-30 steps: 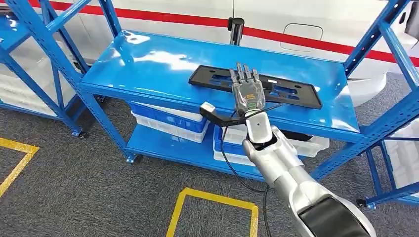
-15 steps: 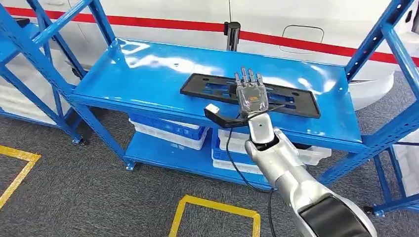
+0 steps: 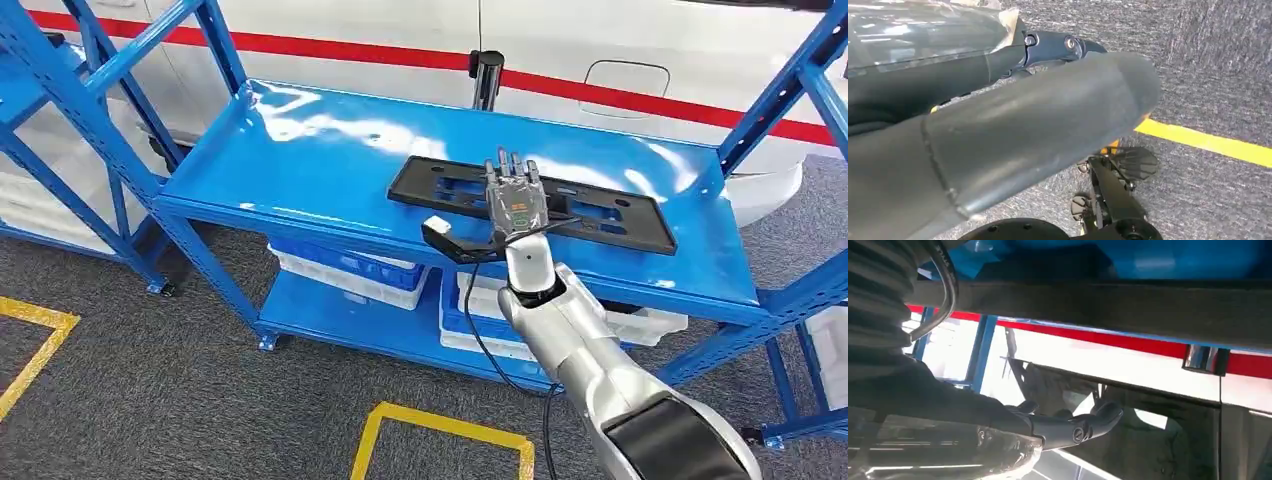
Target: Take the parts from the cabinet and place them on the table.
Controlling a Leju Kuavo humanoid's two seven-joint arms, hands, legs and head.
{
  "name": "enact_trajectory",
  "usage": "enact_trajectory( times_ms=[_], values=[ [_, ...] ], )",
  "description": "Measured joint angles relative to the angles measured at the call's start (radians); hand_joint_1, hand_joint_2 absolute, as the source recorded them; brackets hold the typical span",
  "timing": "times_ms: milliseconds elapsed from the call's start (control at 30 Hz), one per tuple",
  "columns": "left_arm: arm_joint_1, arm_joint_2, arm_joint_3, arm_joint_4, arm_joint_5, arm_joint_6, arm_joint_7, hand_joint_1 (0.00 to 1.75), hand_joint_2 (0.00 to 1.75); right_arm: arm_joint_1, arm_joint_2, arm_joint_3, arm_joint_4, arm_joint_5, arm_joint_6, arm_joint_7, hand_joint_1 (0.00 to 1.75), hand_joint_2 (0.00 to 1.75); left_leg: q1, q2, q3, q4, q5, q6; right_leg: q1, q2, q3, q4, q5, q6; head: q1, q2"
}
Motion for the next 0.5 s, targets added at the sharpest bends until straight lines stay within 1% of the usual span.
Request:
enact_trajectory(
  times_ms=[33,67,233,300,367,500],
  values=[
    [0.0,0.0,0.0,0.0,0.0,0.001,0.0,0.0,0.0,-0.004,0.001,-0.001,0.006,0.0,0.009,0.001,0.0,1.75,-0.001,0.0,0.0,0.0,-0.001,0.001,-0.001,0.0,0.001,-0.001,0.0,0.008,0.0,0.0],
    [0.0,0.0,0.0,0.0,0.0,0.001,0.001,0.0,0.0,-0.007,0.002,-0.003,0.01,0.0,0.013,0.002,0.0,1.75,-0.001,0.0,0.0,0.0,0.0,0.004,-0.002,0.0,0.001,-0.002,0.0,0.009,0.0,0.0],
    [0.0,0.0,0.0,0.0,0.0,0.002,0.002,0.0,0.0,-0.02,0.006,-0.008,0.029,0.0,0.019,0.002,0.0,1.75,-0.003,-0.001,0.0,0.0,0.0,0.007,-0.004,-0.001,0.002,-0.002,0.001,0.012,0.0,0.0],
    [0.0,0.0,0.0,0.0,0.0,0.004,0.002,0.0,0.0,-0.022,0.007,-0.011,0.036,0.0,0.036,0.007,0.0,1.75,-0.003,-0.001,0.001,0.0,0.0,0.007,-0.005,-0.001,0.002,-0.002,0.001,0.012,0.0,0.0],
    [0.0,0.0,0.0,0.0,-0.004,0.01,0.002,0.0,0.0,-0.023,0.007,-0.015,0.046,0.005,0.058,0.021,0.0,1.75,-0.002,-0.001,0.002,0.0,0.0,0.007,-0.006,-0.001,0.002,-0.002,0.001,0.012,0.0,0.0],
    [-0.001,0.001,0.0,0.0,-0.006,0.013,0.002,0.0,0.0,-0.051,0.008,-0.017,0.087,0.015,0.14,0.054,0.0,1.75,-0.001,0.0,0.004,0.0,0.0,0.007,-0.006,-0.001,0.003,-0.002,0.001,0.012,0.0,0.0]
  ],
)
